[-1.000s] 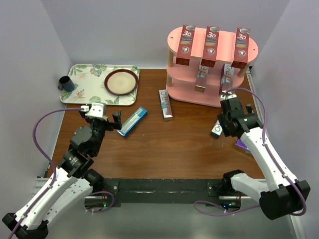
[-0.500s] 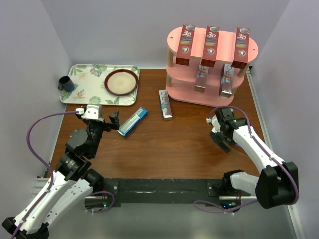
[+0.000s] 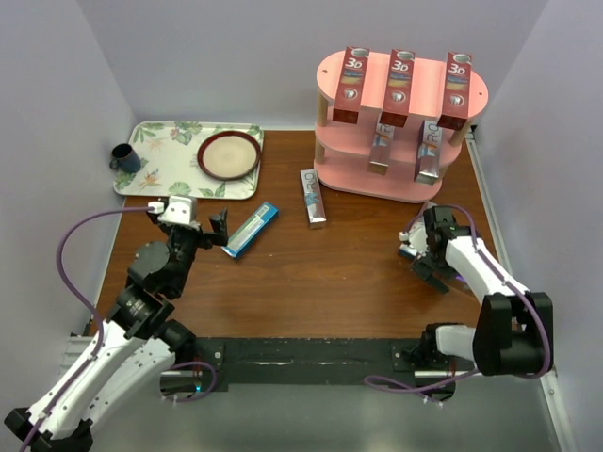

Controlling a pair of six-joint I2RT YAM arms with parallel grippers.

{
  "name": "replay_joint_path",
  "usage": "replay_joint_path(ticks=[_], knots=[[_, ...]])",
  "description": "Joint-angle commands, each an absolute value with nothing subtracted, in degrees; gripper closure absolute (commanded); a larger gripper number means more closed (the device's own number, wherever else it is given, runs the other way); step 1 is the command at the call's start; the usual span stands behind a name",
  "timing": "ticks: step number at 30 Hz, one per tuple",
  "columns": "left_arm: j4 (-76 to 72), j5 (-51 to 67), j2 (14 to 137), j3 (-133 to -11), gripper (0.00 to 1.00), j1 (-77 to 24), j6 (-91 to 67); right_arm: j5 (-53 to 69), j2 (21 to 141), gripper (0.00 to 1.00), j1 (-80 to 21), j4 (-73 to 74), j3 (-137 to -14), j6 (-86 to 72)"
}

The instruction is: Place and organize the toothpastes onto the shelf

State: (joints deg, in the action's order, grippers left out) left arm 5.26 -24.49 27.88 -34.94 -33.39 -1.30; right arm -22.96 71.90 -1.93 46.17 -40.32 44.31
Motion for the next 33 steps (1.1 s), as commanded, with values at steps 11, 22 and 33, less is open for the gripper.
replay_joint_path(ticks=[11,22,33], knots=[[3.5,-22.9,29.8,-35.9,0.0,-33.0,-0.8,-20.3,79.5,0.03,-0.5,43.1,-40.7,60.6],[3.5,-22.8,30.1,-35.9,0.0,-33.0,-0.6,-17.8,81.0,0.28,-0.8,43.1,-41.1,61.5],[3.3,-22.2,29.0,-35.9,0.0,-32.9,-0.8,-15.3,72.2,0.66,-2.5,46.6,-39.8,59.6]])
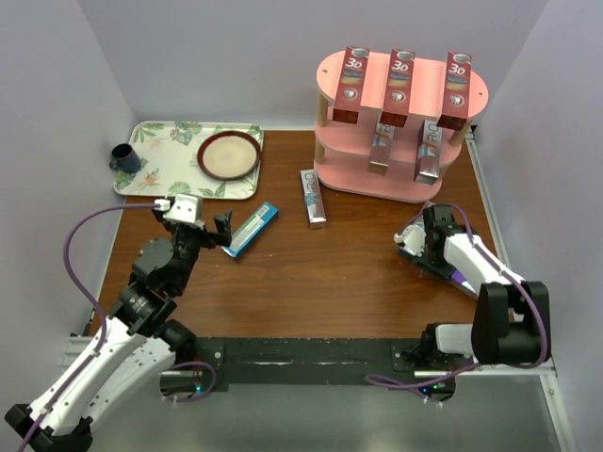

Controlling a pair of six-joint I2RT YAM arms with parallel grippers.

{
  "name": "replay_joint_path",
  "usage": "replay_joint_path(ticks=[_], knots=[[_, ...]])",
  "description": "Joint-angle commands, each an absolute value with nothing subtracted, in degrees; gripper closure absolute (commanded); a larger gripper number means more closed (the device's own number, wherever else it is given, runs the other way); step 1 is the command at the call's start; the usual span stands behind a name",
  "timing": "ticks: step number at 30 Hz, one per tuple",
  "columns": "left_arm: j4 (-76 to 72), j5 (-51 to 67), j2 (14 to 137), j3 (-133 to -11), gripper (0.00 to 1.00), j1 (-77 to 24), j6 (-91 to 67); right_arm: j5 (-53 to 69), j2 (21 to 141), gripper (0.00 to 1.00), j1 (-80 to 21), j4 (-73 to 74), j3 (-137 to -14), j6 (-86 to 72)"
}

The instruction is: Place and organize the toothpastes onto the shelf

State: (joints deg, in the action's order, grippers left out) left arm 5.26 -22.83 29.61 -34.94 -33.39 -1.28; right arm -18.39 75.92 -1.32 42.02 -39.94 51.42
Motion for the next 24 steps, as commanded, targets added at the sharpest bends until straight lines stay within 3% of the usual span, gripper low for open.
replay_joint_path(ticks=[1,10,24], knots=[[3.3,-22.1,29.0,-35.9,0.0,-33.0,-0.9,-15.0,71.7,0.67,-3.2,46.9,-39.9,59.2],[3.3,-21.7,28.3,-35.9,0.0,-32.9,-1.0,-7.1,65.5,0.79,-8.2,49.3,-46.2,51.6],[2.4,-15.7,29.4,-35.6,0.0,-32.8,-0.5,16.1,62.8,0.82,-15.0,51.7,-55.7,36.7]])
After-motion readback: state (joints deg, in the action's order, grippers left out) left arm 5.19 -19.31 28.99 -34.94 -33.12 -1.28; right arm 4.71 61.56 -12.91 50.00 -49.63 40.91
